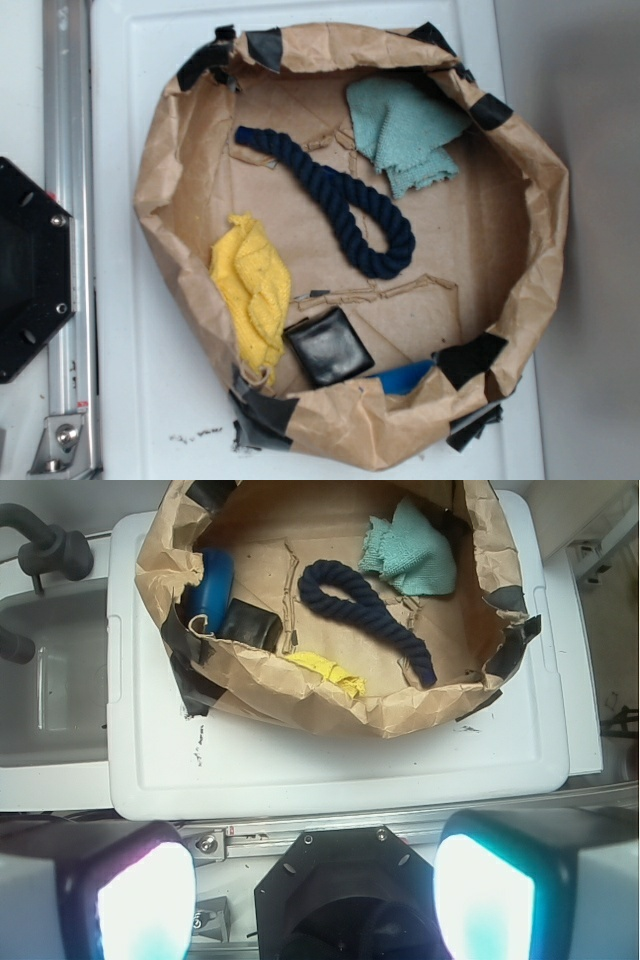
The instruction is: Grab the blue cloth.
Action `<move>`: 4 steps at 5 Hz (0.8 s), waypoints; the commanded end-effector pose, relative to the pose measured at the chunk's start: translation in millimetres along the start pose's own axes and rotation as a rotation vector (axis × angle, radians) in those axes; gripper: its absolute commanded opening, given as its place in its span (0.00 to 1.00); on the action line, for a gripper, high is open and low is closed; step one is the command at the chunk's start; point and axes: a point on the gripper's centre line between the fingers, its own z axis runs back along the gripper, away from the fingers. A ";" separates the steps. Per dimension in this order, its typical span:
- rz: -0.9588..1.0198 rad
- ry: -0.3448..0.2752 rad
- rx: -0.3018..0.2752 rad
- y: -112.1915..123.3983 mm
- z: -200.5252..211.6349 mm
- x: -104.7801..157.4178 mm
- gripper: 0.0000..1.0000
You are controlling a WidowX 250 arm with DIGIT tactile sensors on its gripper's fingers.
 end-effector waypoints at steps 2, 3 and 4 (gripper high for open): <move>0.123 0.103 0.024 39.0 -54.2 45.4 1.00; 0.299 0.089 0.035 59.1 -107.8 83.0 1.00; 0.530 -0.060 0.051 61.5 -140.2 105.7 1.00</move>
